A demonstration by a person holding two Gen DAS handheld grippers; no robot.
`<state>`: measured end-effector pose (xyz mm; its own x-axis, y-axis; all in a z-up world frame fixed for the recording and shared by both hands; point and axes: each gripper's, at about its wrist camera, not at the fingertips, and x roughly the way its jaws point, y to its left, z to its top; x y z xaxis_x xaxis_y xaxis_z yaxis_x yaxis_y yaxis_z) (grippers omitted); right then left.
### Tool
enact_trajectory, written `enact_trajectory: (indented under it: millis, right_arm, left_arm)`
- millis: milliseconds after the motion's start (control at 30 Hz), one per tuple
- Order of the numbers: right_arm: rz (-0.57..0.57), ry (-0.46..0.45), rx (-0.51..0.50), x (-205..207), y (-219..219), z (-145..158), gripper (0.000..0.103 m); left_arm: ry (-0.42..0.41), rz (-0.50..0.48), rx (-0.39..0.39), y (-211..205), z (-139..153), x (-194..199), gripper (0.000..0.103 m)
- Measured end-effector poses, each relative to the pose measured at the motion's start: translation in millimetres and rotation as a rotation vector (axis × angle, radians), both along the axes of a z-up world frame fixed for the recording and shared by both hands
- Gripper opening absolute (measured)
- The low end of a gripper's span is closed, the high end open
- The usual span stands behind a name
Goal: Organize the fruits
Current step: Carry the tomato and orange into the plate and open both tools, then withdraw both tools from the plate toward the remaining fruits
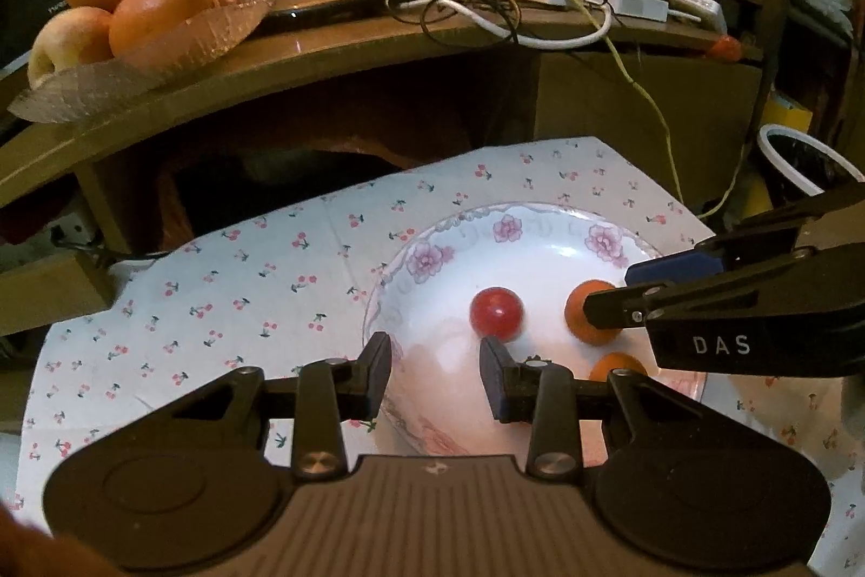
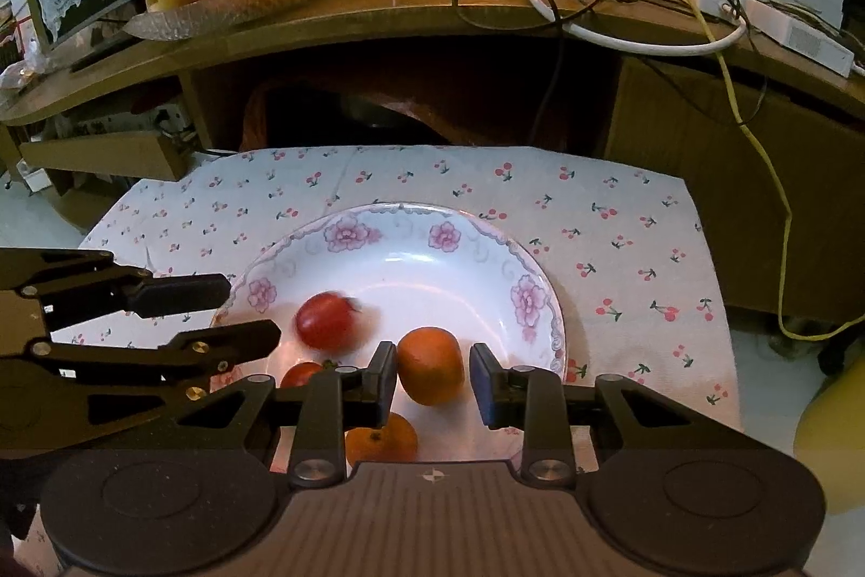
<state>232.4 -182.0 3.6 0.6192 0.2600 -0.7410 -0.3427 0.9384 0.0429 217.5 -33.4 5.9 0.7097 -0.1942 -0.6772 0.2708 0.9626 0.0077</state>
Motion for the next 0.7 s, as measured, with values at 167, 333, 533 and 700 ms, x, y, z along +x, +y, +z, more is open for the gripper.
enact_trajectory:
  millis: [167,333,533,700]
  right_arm:
    - [-0.011,-0.016,0.009,-3,-2,6,0.031]
    - [0.009,-0.031,0.017,-10,3,13,0.031]
    - [0.052,-0.037,0.024,-26,12,18,0.031]
    - [0.096,-0.026,0.032,-48,22,21,0.032]
  left_arm:
    - [-0.013,0.008,0.005,4,8,-5,0.041]
    - [-0.021,0.011,0.015,8,15,-15,0.041]
    - [-0.027,0.016,0.032,19,24,-39,0.041]
    - [-0.011,0.041,0.022,37,29,-67,0.041]
